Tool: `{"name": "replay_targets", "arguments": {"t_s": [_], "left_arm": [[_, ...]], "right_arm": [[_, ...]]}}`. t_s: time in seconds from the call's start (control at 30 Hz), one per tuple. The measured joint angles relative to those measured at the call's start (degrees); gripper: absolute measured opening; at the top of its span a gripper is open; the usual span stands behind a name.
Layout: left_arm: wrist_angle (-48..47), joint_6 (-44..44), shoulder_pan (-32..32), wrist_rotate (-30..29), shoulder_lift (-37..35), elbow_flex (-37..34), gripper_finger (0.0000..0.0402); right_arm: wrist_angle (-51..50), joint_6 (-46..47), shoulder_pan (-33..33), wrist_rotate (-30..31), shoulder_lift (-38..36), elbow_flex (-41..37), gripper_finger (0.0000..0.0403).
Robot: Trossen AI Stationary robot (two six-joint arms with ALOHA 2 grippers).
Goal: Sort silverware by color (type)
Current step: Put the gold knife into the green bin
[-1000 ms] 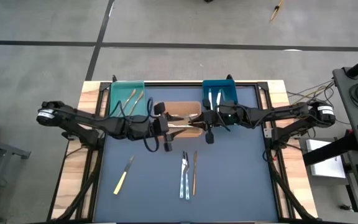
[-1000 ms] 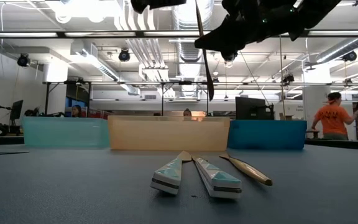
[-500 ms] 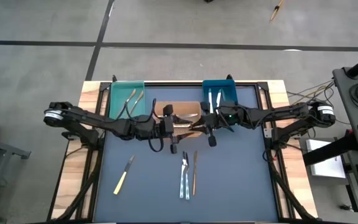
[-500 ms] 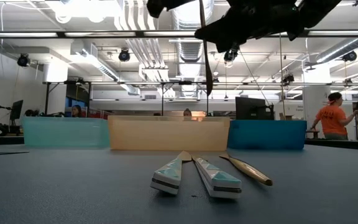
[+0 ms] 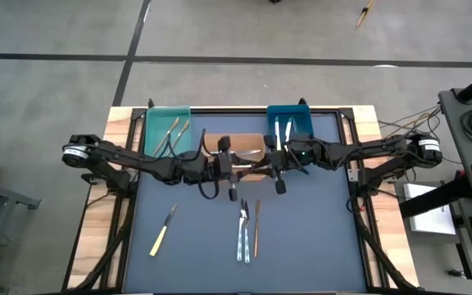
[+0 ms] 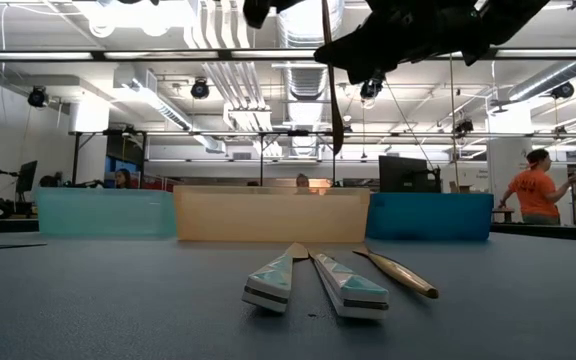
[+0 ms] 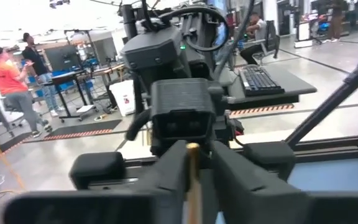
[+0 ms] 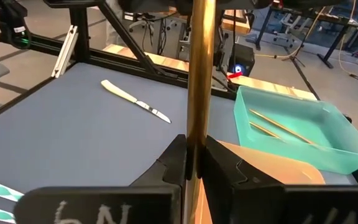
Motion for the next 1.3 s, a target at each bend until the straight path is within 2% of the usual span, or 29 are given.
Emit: {"name": "replay_targets", "arguments": {"t_s": [0.07, 0.1, 0.27, 0.67, 0.77, 0.93, 1.1, 1.3], "left_arm": [[0.0, -0.1, 0.0, -0.9, 0.0, 0.0, 0.0013], [0.0, -0.1, 0.0, -1.2, 0.0, 0.0, 0.001], [0.0, 0.1, 0.0, -3.0, 0.0, 0.0, 0.0005], [-0.5, -0.9, 0.0, -3.2, -0.6, 0.0, 0.0002], [-0.7, -0.9, 0.0, -3.5, -0.7, 0.0, 0.0002], [-0.8, -1.2, 0.0, -3.6, -0.7, 0.0, 0.0001], [-1.8, -1.1, 0.0, -4.0, -1.1, 0.0, 0.0001], [-11.1, -1.0, 0.0, -11.1, -6.0, 0.0, 0.0]], "right_arm": [[-0.1, 0.0, 0.0, 0.0, 0.0, 0.0, 0.0026], [-0.1, 0.0, 0.0, 0.1, 0.0, 0.0, 0.0026], [0.0, 0.3, 0.0, 1.0, 0.0, 0.0, 0.0029], [0.2, 3.2, 0.0, 1.1, 0.0, 0.0, 0.004], [0.3, 4.1, 0.0, 1.1, 0.0, 0.0, 0.0064], [0.2, 4.4, 0.0, 3.9, 0.0, 0.0, 0.0126], [0.0, 4.4, -0.1, 4.0, -0.3, 0.0, 0.0181], [-0.7, 6.9, -0.4, 4.3, -2.7, 0.0, 0.0209]]}}
